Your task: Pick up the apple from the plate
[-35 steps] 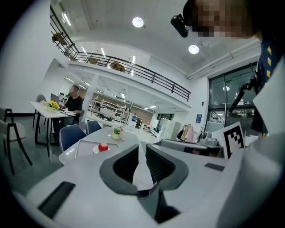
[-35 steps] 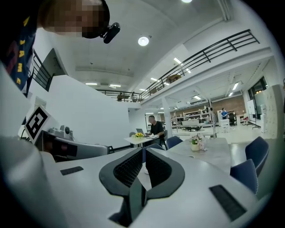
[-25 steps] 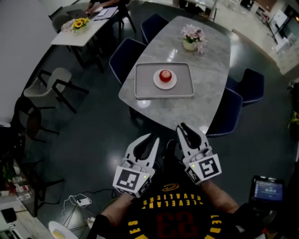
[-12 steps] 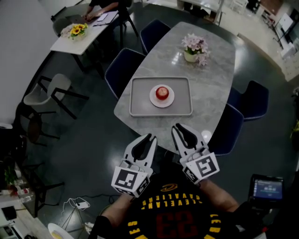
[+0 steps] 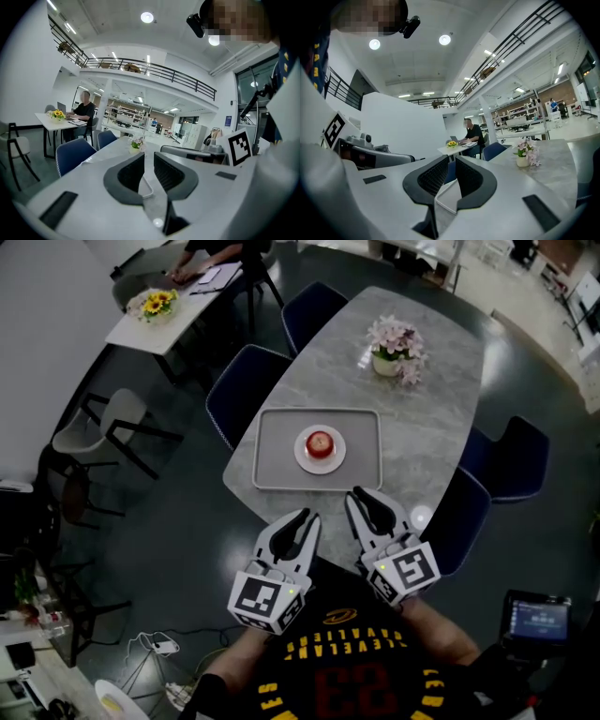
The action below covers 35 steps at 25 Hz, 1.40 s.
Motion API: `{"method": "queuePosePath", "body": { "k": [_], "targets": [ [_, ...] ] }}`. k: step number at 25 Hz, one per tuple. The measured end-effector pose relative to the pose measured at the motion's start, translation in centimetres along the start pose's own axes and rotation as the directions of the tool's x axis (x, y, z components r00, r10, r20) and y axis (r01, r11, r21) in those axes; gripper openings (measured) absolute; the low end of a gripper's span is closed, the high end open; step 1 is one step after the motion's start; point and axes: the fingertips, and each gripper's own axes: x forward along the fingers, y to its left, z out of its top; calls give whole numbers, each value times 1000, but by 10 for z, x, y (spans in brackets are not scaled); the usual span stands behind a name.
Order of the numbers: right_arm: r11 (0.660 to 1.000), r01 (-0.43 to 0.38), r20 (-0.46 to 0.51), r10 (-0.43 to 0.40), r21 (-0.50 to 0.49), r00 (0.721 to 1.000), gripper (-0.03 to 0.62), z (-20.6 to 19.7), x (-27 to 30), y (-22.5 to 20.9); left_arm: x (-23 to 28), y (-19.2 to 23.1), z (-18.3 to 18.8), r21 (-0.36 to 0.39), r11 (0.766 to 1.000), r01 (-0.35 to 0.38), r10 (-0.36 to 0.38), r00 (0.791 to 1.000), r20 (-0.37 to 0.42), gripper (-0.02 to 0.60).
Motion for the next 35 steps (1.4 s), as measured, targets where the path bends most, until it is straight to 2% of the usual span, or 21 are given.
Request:
{"method": "queuePosePath", "body": {
  "k": [5, 11, 17, 20, 23, 25, 28, 30, 35],
  "targets": [
    [1000, 4, -36, -3, 26, 999, 40, -9, 15, -19, 21, 11, -1, -10, 1000, -15, 15, 999, -35, 52],
    [993, 56, -85, -47, 101, 995, 40, -30, 32, -45, 47, 33, -7, -5, 1000, -1, 0, 997, -75, 52],
    [970, 182, -153, -157, 164, 976, 40, -52, 46, -70, 76, 77, -13, -8, 999, 43, -44, 988, -149, 52],
    [955, 236, -185, -202, 181, 962, 40, -60, 58, -84, 95, 104, -18, -36, 998, 47, -53, 979, -197, 54],
    [934, 287, -205, -245, 210, 948, 42, -67, 71, -99, 113, 133, -28, -84, 996, 40, -60, 966, -250, 109],
    [916, 323, -224, -271, 238, 936, 100, -73, 81, -108, 122, 154, -39, -114, 993, 36, -69, 953, -295, 112],
    [895, 360, -266, -291, 264, 919, 101, -88, 93, -121, 137, 179, -57, -153, 987, 54, -108, 922, -372, 112],
    [879, 385, -300, -301, 281, 905, 100, -101, 99, -128, 147, 190, -69, -180, 980, 80, -151, 894, -422, 112],
    [805, 449, -361, -315, 388, 878, 100, -135, 106, -143, 172, 210, -96, -228, 969, 94, -203, 826, -525, 112]
  ]
}}
